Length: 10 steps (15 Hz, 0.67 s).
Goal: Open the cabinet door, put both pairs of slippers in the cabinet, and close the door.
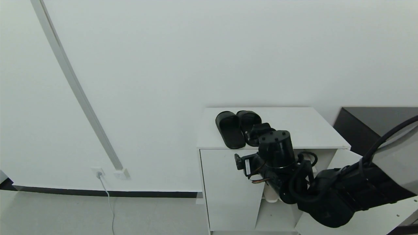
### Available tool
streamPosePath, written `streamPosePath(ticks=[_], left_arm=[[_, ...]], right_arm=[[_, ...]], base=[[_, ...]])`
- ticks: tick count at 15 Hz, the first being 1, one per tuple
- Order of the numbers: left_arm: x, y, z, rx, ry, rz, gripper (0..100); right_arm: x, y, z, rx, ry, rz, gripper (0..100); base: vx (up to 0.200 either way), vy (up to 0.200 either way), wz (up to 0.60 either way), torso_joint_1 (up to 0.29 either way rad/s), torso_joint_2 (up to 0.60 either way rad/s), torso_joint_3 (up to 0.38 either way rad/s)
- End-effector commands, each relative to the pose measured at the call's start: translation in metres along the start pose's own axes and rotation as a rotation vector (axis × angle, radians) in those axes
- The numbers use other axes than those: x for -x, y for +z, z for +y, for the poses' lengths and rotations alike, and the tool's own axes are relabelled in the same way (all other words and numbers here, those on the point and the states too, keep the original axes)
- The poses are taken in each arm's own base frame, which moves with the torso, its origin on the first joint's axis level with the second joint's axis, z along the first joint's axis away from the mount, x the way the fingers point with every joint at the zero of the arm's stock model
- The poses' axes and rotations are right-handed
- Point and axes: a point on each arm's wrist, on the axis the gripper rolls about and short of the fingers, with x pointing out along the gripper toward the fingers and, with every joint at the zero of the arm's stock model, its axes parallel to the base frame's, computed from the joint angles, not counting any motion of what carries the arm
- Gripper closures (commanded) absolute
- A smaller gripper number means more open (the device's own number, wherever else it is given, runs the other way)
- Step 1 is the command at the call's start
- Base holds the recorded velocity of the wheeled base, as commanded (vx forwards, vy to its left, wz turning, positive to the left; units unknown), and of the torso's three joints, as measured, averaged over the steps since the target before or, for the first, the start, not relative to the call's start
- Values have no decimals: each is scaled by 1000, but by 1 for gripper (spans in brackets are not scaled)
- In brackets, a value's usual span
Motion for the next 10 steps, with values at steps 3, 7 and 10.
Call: streamPosePath(ticks=[3, 7, 10], left_arm=[[0, 0, 0, 3, 0, -1, 100], [0, 0, 0, 3, 0, -2, 100], [0, 0, 0, 1, 0, -1, 100]], right_arm=[[9, 28, 3, -48, 19, -75, 0], [4, 27, 6, -45, 17, -75, 0], [4, 27, 7, -45, 22, -74, 0]], base=[[133, 0, 0, -2, 2, 2], [200, 0, 0, 1, -2, 1], [133, 0, 0, 8, 5, 5]])
